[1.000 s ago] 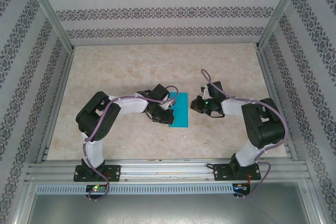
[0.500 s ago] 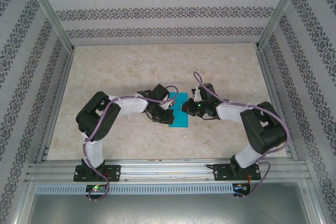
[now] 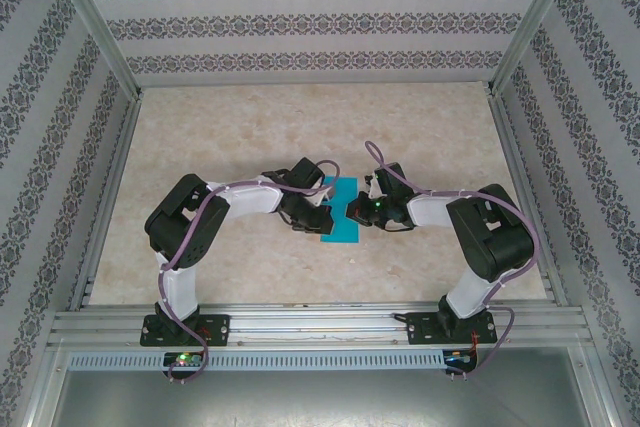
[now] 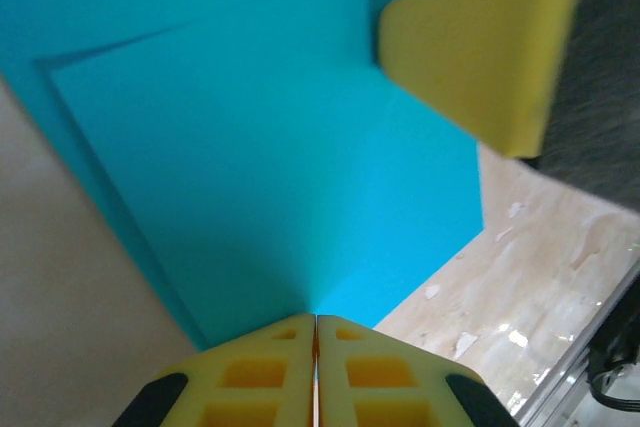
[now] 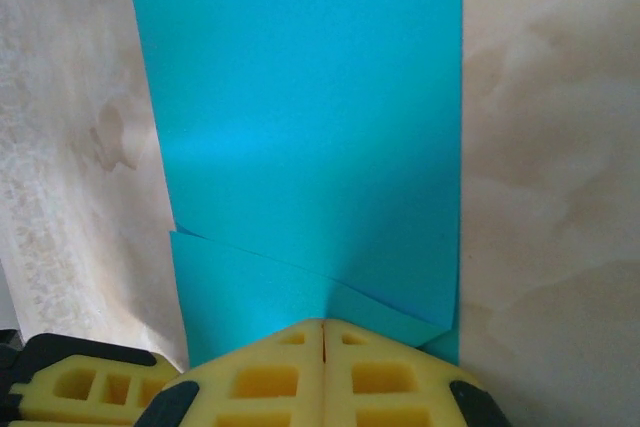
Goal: Fold a paper plane with a square sheet of paper (fold left side to right side)
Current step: Fold the triangle a second time at the center of the table.
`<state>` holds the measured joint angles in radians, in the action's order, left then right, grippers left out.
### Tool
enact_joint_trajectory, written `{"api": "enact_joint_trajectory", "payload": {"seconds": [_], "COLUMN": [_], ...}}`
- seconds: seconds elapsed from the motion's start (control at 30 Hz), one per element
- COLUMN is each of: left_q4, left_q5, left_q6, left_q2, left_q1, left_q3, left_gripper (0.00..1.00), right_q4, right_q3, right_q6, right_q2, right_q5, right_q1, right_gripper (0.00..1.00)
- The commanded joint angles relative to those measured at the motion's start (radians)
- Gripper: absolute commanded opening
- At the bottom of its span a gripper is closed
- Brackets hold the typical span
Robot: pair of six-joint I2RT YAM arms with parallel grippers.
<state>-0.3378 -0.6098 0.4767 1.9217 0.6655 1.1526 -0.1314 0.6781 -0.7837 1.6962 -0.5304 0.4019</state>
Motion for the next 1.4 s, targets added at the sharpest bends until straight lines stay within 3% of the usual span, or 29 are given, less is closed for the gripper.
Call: {"api": "enact_joint_trajectory", "payload": {"seconds": [0.0, 0.57, 1.37], "left_q4": [-0.031, -0.038, -0.061], "left_q5": [-0.038, -0.045, -0.045], "left_q6": [0.014, -0.015, -0.081], "left_q2": [-0.014, 0.089, 0.035], "left_q1": [-0.012, -0.010, -0.010], "left_q3": [0.050, 0.080, -0.076], "left_gripper": [0.09, 0.09, 0.09], "right_q4": [0.065, 0.097, 0.193], "right_q3": [-0.031, -0.029, 0.003], "right_q6": [-0.007, 0.001, 0.056], "right_q2": [0.036, 0.034, 0.056], "right_q5": [0.059, 0.079, 0.118], "right_q1": [0.003, 0.005, -0.023], "right_gripper": [0.00, 0.00, 0.00]}}
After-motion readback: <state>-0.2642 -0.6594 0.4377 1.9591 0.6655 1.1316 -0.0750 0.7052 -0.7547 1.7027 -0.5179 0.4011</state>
